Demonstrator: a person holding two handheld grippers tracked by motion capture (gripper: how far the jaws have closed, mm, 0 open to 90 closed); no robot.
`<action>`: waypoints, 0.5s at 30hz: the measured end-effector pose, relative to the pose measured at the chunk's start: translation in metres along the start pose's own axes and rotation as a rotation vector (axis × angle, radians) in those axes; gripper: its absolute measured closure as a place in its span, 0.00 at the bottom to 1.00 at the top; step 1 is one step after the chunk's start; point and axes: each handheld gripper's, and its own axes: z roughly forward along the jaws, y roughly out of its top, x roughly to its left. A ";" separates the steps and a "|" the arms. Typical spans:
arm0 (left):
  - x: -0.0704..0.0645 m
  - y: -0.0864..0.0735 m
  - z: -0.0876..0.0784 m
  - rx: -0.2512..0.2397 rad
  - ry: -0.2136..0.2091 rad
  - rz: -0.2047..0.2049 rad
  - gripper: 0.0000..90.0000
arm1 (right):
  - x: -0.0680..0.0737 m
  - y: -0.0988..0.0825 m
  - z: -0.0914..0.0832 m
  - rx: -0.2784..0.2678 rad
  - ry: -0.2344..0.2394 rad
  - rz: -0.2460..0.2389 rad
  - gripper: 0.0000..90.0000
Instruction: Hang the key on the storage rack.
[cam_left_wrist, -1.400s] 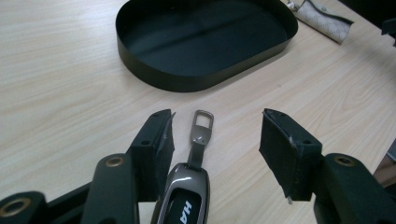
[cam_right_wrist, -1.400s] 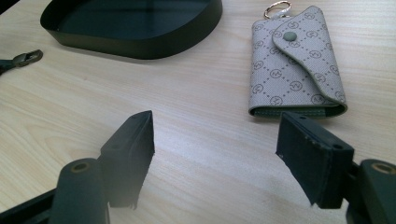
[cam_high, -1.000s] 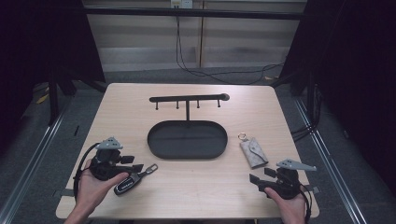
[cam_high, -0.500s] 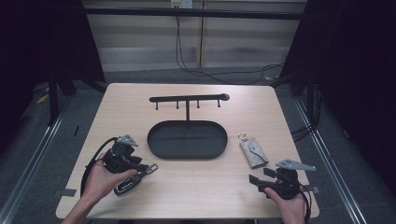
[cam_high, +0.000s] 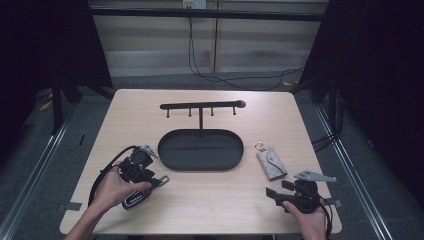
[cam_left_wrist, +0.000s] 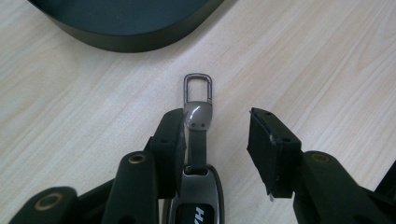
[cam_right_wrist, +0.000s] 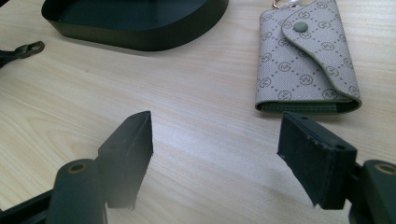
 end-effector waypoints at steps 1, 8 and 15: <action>0.000 0.001 0.001 0.006 -0.007 0.000 0.63 | 0.000 0.000 0.000 0.002 0.001 0.000 0.29; 0.004 0.005 0.011 0.072 -0.005 -0.002 0.65 | 0.000 0.000 0.001 0.005 -0.003 0.002 0.29; 0.005 0.008 0.019 0.114 -0.015 0.017 0.70 | -0.001 0.000 0.002 0.010 0.002 0.005 0.29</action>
